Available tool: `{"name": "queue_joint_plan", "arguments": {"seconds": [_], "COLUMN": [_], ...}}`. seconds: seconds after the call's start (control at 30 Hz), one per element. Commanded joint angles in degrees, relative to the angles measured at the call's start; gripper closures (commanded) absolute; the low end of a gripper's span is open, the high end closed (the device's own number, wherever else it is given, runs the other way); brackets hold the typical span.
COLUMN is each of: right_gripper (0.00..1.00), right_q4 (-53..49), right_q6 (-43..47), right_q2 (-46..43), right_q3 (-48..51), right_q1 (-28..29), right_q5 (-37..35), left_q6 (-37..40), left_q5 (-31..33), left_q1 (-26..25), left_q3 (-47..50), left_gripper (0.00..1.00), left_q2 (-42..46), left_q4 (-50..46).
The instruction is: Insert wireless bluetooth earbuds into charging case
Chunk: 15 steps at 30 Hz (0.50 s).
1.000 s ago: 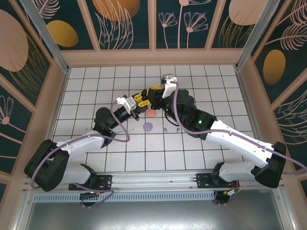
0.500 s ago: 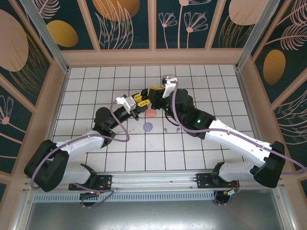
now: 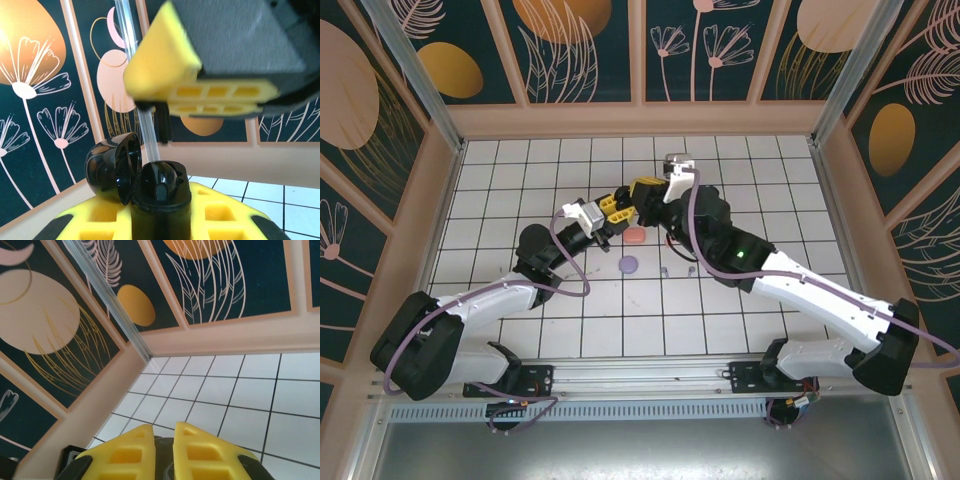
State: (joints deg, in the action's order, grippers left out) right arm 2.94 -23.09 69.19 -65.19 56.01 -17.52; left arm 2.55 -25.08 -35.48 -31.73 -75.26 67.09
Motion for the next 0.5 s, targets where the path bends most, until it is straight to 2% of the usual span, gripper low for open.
{"name": "queue_joint_plan", "arguments": {"seconds": [0.0,0.47], "right_gripper": [0.87,0.87], "right_q4": [3.41,8.10], "right_q6": [-1.11,-1.25], "right_q2": [-2.72,-2.26], "right_q3": [0.57,3.72], "right_q1": [0.02,0.68], "right_q5": [0.68,2.96], "left_q6": [2.63,4.98], "left_q5": [-0.91,-2.03], "left_q1": [-0.28,-0.24], "left_q3": [0.16,0.00], "left_gripper": [1.00,1.00], "left_q2": [1.19,1.58], "left_q4": [2.82,3.11]}}
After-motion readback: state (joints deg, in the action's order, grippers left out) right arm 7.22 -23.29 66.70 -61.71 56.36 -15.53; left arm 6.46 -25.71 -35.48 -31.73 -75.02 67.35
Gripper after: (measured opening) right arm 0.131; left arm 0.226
